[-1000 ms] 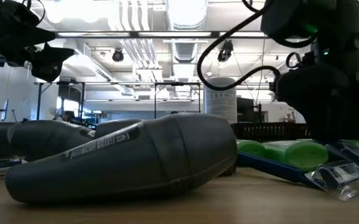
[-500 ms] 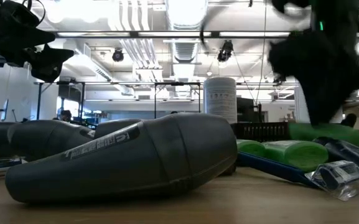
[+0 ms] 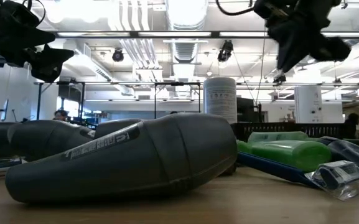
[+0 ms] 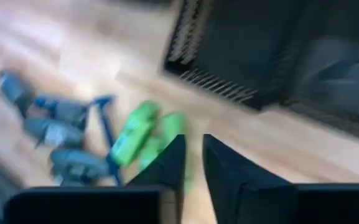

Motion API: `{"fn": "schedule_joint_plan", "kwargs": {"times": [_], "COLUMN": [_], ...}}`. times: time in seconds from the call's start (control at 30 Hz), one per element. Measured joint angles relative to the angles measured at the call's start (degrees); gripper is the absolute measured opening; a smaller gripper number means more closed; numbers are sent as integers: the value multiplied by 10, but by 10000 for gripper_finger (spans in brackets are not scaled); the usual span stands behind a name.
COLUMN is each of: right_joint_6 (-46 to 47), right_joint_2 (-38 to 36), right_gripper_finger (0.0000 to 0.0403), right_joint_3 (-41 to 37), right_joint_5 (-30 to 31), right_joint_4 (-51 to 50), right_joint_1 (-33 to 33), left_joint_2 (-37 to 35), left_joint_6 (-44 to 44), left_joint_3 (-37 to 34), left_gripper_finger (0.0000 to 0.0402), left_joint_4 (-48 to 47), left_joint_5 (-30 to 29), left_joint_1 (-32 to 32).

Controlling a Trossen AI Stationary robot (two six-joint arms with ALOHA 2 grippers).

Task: Pick & Place Travel size toiletries
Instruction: Put the green shampoo into the right black bin

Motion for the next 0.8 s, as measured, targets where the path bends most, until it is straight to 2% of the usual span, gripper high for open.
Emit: {"fn": "schedule_joint_plan", "kwargs": {"times": [0.07, 0.17, 0.37, 0.5, 0.63, 0.7, 0.8], "right_joint_6": [-9, -26, -42, -38, -36, -39, -42], "right_joint_2": [38, 107, 205, 255, 300, 312, 309], "right_gripper_finger": [94, 146, 240, 275, 274, 249, 185], "right_joint_3": [-17, -19, -8, -7, -6, -2, 3], "right_joint_5": [-41, -72, -64, -61, -67, -70, -67], "right_joint_4": [54, 75, 71, 81, 79, 72, 61], "right_joint_1": [4, 15, 30, 30, 30, 30, 32], "left_joint_2": [0, 0, 2, 3, 3, 3, 3], "left_joint_6": [0, 0, 0, 0, 0, 0, 0], "left_joint_3": [0, 0, 0, 0, 0, 0, 0], "left_gripper_finger": [239, 239, 239, 239, 239, 239, 239], "left_joint_4": [0, 0, 0, 0, 0, 0, 0], "left_joint_5": [0, 0, 0, 0, 0, 0, 0], "left_joint_1": [0, 0, 0, 0, 0, 0, 0]}}
